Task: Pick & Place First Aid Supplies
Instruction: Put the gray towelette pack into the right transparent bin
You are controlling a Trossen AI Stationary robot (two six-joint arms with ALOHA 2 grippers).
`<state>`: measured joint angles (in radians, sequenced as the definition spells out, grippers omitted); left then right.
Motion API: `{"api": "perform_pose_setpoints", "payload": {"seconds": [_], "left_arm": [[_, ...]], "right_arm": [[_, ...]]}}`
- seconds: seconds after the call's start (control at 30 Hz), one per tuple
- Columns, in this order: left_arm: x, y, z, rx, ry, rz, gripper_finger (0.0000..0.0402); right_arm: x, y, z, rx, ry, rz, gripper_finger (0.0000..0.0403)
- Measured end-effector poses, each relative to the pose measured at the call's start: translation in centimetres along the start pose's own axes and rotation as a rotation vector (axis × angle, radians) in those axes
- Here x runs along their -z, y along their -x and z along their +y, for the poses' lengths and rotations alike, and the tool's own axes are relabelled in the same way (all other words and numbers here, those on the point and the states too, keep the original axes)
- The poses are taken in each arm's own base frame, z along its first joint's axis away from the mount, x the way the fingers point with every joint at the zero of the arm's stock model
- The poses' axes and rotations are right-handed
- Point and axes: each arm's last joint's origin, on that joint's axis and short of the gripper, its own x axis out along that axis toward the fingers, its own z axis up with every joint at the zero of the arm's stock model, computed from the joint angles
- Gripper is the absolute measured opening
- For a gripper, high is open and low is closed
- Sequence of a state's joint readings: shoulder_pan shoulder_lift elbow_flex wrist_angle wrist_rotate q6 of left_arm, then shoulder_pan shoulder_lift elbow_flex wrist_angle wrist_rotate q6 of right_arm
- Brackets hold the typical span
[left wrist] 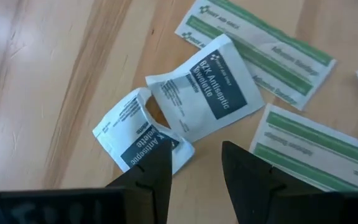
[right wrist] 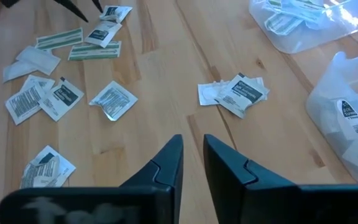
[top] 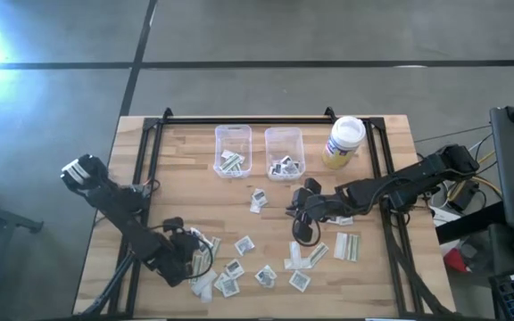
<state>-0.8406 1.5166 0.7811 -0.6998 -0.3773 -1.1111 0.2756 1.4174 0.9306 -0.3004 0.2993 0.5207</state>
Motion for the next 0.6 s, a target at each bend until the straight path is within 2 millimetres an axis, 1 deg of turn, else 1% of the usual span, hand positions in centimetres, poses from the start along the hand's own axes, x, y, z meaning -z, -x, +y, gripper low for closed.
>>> {"api": "perform_pose_setpoints", "payload": {"seconds": [0.23, 0.37, 0.5, 0.6], "left_arm": [[0.44, -0.80, 0.24, -0.079, 0.009, 0.026, 0.0133], [0.47, -1.03, 0.19, -0.094, 0.006, 0.017, 0.0133], [0.48, -1.10, 0.18, -0.097, 0.005, 0.014, 0.0133], [0.48, -1.10, 0.18, -0.098, 0.005, 0.012, 0.0125]], "right_arm": [[0.06, -0.02, -0.03, 0.001, 0.001, 0.002, 0.0072], [0.05, -0.02, -0.03, 0.003, 0.001, 0.000, 0.0075], [0.03, -0.02, -0.07, 0.016, 0.000, -0.008, 0.0071], [0.02, -0.03, -0.08, 0.017, 0.000, -0.008, 0.0066]]}}
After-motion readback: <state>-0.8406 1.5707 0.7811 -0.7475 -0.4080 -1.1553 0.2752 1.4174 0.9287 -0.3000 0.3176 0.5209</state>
